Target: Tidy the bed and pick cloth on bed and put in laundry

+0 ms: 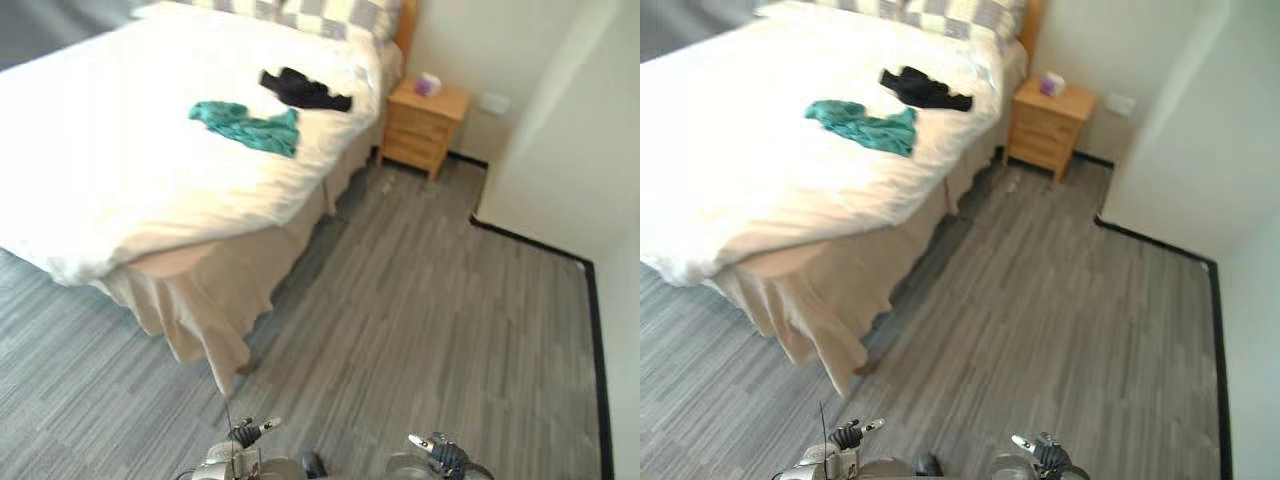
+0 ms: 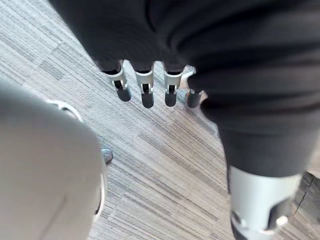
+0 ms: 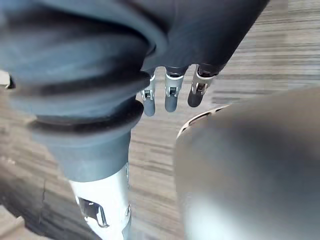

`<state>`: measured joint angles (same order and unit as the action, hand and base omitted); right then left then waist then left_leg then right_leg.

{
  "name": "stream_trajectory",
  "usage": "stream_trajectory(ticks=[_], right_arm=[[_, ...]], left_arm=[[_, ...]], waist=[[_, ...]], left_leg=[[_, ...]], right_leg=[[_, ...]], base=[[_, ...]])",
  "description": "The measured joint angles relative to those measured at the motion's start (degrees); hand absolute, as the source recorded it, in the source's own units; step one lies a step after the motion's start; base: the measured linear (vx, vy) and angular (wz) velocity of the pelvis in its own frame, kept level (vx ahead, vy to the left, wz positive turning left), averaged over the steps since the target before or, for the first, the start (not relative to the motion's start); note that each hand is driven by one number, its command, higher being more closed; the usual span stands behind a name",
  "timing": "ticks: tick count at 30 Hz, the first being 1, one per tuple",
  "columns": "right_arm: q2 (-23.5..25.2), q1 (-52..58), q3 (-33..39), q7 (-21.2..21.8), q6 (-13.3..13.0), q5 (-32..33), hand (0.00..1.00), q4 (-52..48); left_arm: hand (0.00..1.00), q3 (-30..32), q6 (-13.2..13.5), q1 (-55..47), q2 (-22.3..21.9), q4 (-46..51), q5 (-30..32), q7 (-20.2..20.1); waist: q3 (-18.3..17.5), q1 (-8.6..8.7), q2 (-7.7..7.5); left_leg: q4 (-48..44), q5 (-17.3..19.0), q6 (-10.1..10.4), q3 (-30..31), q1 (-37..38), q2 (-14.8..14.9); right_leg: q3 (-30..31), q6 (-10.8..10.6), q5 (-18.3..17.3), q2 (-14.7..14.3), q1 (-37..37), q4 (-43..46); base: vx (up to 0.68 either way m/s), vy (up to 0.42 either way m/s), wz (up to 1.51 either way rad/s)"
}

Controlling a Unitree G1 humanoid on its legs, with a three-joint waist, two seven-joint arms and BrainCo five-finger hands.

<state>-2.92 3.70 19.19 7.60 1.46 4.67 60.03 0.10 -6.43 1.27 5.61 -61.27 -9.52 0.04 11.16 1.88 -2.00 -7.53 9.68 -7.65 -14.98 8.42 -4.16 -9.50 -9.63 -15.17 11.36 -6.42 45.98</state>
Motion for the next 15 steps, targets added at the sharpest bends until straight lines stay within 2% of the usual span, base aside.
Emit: stream_trajectory(ticks=[1, 2, 4, 5, 6, 7, 8, 9, 10, 11, 12, 13, 14, 15], right_arm=[[0.29, 1.31, 0.24, -0.25, -0.38, 1.82, 0.0, -0.99], [0.41, 2.08, 0.39, -0.4, -0.71, 2.79, 0.0, -1.25], [0.71, 3.08, 0.41, -0.84, -1.58, 4.44, 0.0, -1.44], [0.67, 3.09, -0.06, -0.97, -1.75, 4.41, 0.0, -1.54], [0.56, 3.34, -0.98, -1.26, -2.12, 4.26, 0.0, -1.92], [0.62, 3.56, -2.85, -1.28, -2.28, 3.97, 0.0, -1.99], [-0.77, 3.13, -3.46, -1.12, -2.13, 3.84, 0.0, -1.96], [-1.49, 2.69, -4.0, -1.13, -2.09, 3.69, 0.0, -2.02], [-2.44, 2.43, -4.92, -1.43, -1.71, 3.76, 0.0, -2.1], [-2.98, 2.37, -5.13, -1.42, -1.15, 3.89, 0.0, -2.47], [-3.09, 2.34, -5.17, -1.44, -0.92, 4.34, 0.0, -2.49], [-3.2, 2.28, -5.68, -1.57, -0.32, 5.07, 0.0, -2.8], [-3.22, 2.57, -5.99, -1.59, 0.23, 5.55, 0.0, -3.07], [-3.22, 2.7, -6.03, -1.64, 0.49, 5.59, 0.0, -3.11]], left_arm=[[0.0, 0.29, -0.02, 0.2, -0.88, 0.07, 0.02, -0.15], [0.0, 0.76, -0.03, 0.59, -1.42, 0.17, 0.0, -0.21], [0.0, 4.34, -0.86, 0.47, -2.6, 0.44, -0.06, -0.1], [0.0, 5.29, -1.0, 0.2, -2.75, 0.77, -0.05, -0.09], [0.0, 6.62, -1.19, -0.31, -3.02, 1.4, -0.06, -0.11], [0.0, 8.79, -1.19, -1.83, -3.12, 2.8, -1.2, 0.03], [0.0, 10.08, -1.18, -2.05, -4.44, 2.75, -1.69, 0.15], [0.0, 10.78, -1.1, -2.49, -5.03, 2.83, -2.1, 0.02], [0.0, 12.15, -0.54, -2.67, -6.08, 2.97, -2.21, -0.05], [0.0, 13.42, -0.33, -2.66, -6.84, 3.0, -2.22, -0.1], [0.0, 13.88, -0.14, -2.61, -7.01, 3.08, -2.2, -0.18], [0.0, 15.26, 0.15, -2.59, -7.15, 3.55, -2.16, -0.34], [0.0, 16.16, 0.42, -2.67, -6.9, 4.14, -2.17, -0.68], [0.0, 16.46, 0.53, -2.75, -6.87, 4.44, -2.16, -0.95]], waist=[[-0.02, 0.65, 0.49], [-0.09, 0.7, 0.69], [-0.14, 0.56, 1.21], [-0.2, 0.54, 1.16], [-0.29, 0.44, 1.08], [-1.17, 0.01, -0.13], [-1.67, 0.14, 1.32], [-2.17, 0.02, 2.35], [-2.29, -0.17, 3.56], [-2.29, -0.2, 4.54], [-2.29, -0.21, 4.85], [-2.23, -0.27, 4.99], [-1.91, -0.56, 4.4], [-1.97, -0.84, 4.54]], left_leg=[[0.76, 0.37, 0.7, 4.66, 0.48, 0.06], [0.95, 0.8, 1.36, 6.97, 0.71, 0.02], [0.22, 2.53, 3.14, 13.92, 2.7, 0.21], [-0.45, 3.3, 3.79, 14.93, 3.23, 0.3], [-2.02, 4.92, 4.61, 16.09, 3.79, 0.72], [-4.93, 7.29, 7.91, 15.73, 4.24, 1.06], [-6.96, 8.33, 8.69, 15.03, 4.18, 3.32], [-8.16, 8.06, 9.13, 13.99, 3.82, 4.47], [-11.35, 7.28, 10.42, 12.37, 3.03, 6.31], [-17.03, 6.58, 11.43, 10.83, 1.18, 8.21], [-20.9, 5.81, 12.01, 10.09, -0.25, 9.21], [-29.76, 2.81, 11.81, 7.88, -4.2, 11.58], [-37.46, 0.75, 11.83, 4.01, -7.37, 15.12], [-39.7, 1.28, 11.66, 1.08, -8.18, 17.46]], right_leg=[[1.72, 0.46, 0.04, -1.51, -1.97, -7.96], [3.24, 0.81, 0.41, -2.26, -2.76, -12.32], [9.11, 3.19, 5.28, -3.6, -4.72, -25.2], [9.96, 3.76, 6.7, -3.76, -4.95, -26.96], [10.63, 4.6, 9.27, -4.3, -4.97, -28.72], [10.34, 6.19, 17.16, -4.86, -4.4, -30.95], [8.61, 5.22, 16.17, -5.69, -3.48, -29.45], [7.66, 6.12, 15.74, -6.35, -3.21, -29.32], [5.76, 7.55, 14.6, -6.98, -1.44, -30.13], [3.67, 8.18, 13.34, -7.57, 1.34, -31.76], [2.65, 8.46, 12.69, -7.77, 2.81, -32.51], [0.71, 8.92, 11.41, -7.98, 5.67, -33.89], [-0.89, 9.61, 10.62, -8.17, 8.45, -35.44], [-1.81, 9.85, 10.43, -8.34, 9.82, -36.36]], base=[[0.36, -0.068, 1.96], [0.36, -0.112, 1.9], [0.4, -0.168, 1.57], [0.46, -0.231, 1.18], [0.58, -0.34, 1.04], [0.58, -0.352, 1.06], [0.47, -0.292, 0.82], [0.35, -0.225, 0.55], [0.42, -0.296, 0.55], [0.41, -0.311, 0.61], [0.34, -0.306, 0.77], [0.31, -0.317, 0.75], [0.24, -0.253, 0.71], [0.22, -0.26, 0.62]])
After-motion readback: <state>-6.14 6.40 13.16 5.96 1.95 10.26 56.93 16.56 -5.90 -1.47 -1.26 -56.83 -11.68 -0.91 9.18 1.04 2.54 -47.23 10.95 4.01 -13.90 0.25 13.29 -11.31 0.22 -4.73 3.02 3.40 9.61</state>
